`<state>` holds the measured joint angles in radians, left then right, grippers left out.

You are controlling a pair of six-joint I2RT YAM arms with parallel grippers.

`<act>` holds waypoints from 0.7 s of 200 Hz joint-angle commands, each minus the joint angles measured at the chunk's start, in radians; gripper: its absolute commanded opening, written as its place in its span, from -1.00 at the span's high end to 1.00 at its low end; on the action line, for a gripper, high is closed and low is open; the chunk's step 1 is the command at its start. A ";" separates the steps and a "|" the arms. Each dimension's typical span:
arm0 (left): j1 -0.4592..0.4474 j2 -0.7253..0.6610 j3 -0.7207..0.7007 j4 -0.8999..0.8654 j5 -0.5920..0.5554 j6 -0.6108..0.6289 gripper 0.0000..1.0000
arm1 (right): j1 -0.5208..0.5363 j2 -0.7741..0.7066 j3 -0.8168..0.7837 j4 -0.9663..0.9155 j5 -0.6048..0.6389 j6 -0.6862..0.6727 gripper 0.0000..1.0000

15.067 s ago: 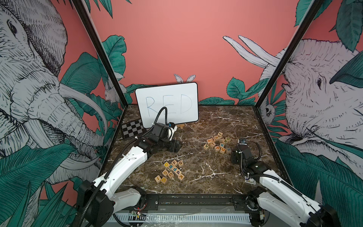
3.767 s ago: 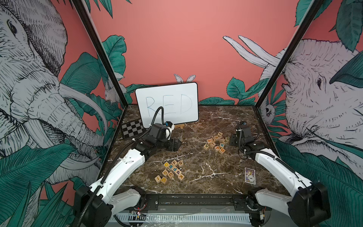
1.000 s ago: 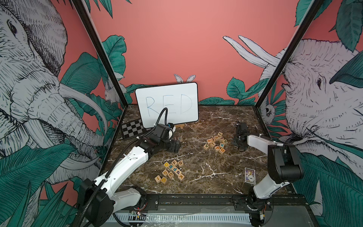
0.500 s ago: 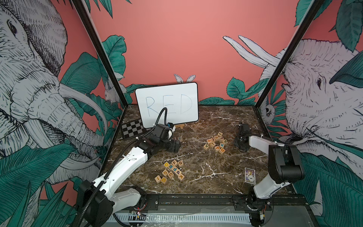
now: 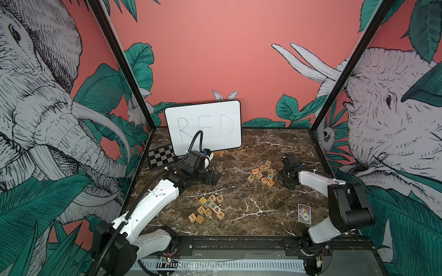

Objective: Assemble the uppercase word "red" with letter blocks
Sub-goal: Move the letter block to the center of the board.

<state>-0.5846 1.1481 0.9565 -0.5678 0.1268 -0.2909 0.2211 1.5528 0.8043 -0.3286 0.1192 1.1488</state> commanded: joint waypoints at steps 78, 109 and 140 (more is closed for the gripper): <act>-0.001 -0.033 -0.010 0.020 -0.012 0.004 -0.63 | 0.141 -0.060 0.025 -0.253 0.197 0.357 0.31; -0.001 -0.036 -0.011 0.020 -0.017 0.006 -0.62 | 0.152 -0.049 0.028 -0.248 0.207 0.365 0.28; 0.000 -0.039 -0.012 0.021 -0.022 0.006 -0.63 | 0.158 -0.026 0.033 -0.230 0.196 0.370 0.27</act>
<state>-0.5846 1.1439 0.9565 -0.5617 0.1154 -0.2909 0.3679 1.5085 0.8127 -0.5404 0.2813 1.3647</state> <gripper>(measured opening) 0.813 0.361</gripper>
